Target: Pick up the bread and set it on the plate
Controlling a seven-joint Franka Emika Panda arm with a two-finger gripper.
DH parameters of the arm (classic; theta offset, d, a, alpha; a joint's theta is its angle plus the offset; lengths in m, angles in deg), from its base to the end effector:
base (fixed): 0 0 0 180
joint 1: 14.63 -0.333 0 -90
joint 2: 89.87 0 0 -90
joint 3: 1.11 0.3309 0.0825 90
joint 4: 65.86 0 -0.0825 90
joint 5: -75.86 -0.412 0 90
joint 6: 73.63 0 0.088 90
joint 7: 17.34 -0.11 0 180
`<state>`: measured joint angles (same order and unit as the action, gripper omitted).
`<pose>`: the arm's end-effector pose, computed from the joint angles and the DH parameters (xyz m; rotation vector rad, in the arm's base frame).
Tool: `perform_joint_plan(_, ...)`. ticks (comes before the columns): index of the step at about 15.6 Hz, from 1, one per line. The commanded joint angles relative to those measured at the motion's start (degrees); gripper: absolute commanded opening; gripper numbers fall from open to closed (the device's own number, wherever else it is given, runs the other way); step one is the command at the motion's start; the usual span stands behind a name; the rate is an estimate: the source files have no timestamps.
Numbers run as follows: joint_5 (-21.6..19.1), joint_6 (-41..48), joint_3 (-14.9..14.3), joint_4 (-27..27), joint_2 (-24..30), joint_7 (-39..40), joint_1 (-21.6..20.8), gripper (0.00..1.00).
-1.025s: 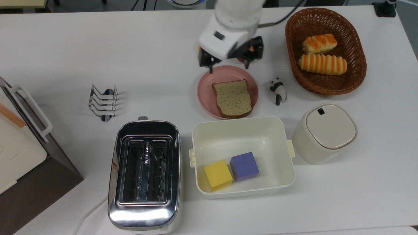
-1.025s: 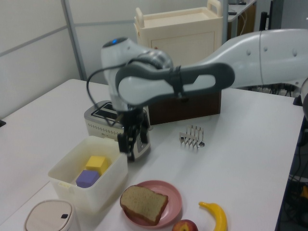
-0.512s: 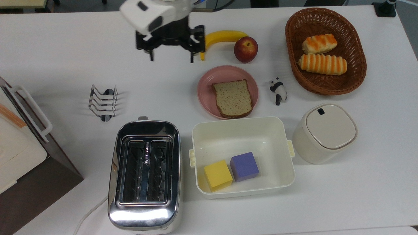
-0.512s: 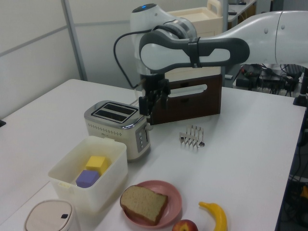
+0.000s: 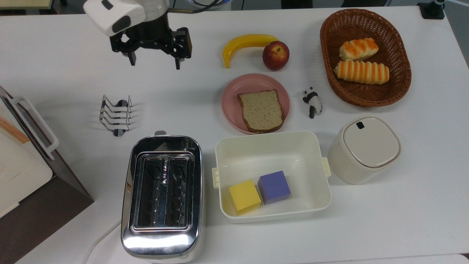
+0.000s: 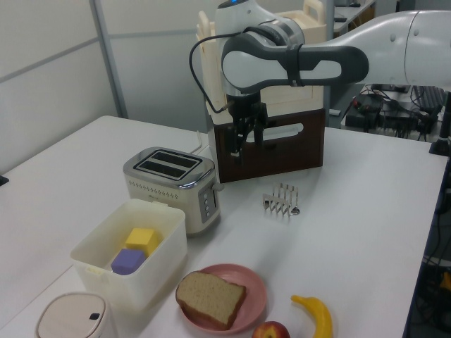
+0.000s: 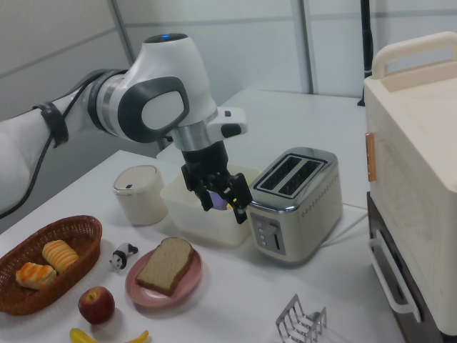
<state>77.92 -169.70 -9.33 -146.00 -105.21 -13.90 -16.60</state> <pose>0.6705 -0.0648 0.5658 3.0665 -0.0616 0.0104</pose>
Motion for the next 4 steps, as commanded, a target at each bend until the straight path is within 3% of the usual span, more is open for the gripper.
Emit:
perform_joint_plan(1,0.93,1.5,-0.22,-0.72,1.19,1.49,0.39,1.0)
perform_joint_plan(4,0.84,1.41,-0.49,-0.64,1.46,1.57,0.92,1.0)
